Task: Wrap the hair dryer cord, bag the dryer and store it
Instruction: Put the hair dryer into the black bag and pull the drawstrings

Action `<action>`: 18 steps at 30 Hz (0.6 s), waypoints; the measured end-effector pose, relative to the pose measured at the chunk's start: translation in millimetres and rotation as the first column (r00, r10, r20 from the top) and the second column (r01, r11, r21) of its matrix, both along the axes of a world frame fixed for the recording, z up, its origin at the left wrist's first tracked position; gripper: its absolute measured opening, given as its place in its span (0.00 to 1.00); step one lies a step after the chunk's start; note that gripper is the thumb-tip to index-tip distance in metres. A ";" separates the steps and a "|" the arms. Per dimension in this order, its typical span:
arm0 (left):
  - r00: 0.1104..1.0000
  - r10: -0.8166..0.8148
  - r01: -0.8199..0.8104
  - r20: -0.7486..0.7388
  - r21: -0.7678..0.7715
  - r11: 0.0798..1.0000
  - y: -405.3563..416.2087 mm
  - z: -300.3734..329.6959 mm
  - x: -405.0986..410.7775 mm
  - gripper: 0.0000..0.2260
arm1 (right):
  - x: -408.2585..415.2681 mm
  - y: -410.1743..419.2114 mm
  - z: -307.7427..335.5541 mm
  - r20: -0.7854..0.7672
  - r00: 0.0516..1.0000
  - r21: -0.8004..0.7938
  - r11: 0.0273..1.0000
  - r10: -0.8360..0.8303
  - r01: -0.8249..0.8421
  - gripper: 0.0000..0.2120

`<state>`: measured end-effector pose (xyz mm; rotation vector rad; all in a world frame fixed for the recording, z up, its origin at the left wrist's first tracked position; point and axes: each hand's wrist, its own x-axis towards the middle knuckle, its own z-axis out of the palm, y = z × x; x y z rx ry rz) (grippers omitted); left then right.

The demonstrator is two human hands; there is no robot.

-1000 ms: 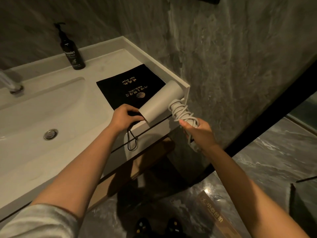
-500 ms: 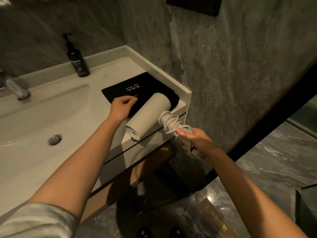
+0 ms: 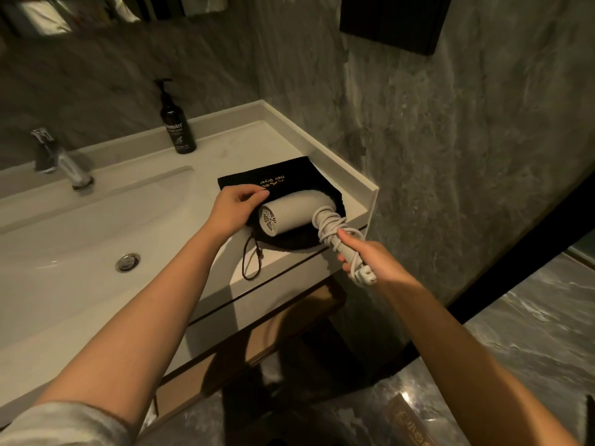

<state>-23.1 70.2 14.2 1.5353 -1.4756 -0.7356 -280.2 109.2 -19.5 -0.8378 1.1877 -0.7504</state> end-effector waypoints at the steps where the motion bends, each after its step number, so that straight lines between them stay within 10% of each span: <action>1: 1.000 0.003 -0.003 0.007 -0.010 1.000 0.5 1.9 0.2 0.09 | 3.8 -2.3 -1.0 0.006 0.999 -0.002 0.999 -0.041 0.041 0.21; 18: 0.999 -0.025 0.024 0.025 0.045 0.999 4.1 -20.3 -14.7 0.07 | 51.9 -42.0 -23.9 0.043 0.999 -0.088 0.996 0.009 -0.005 0.23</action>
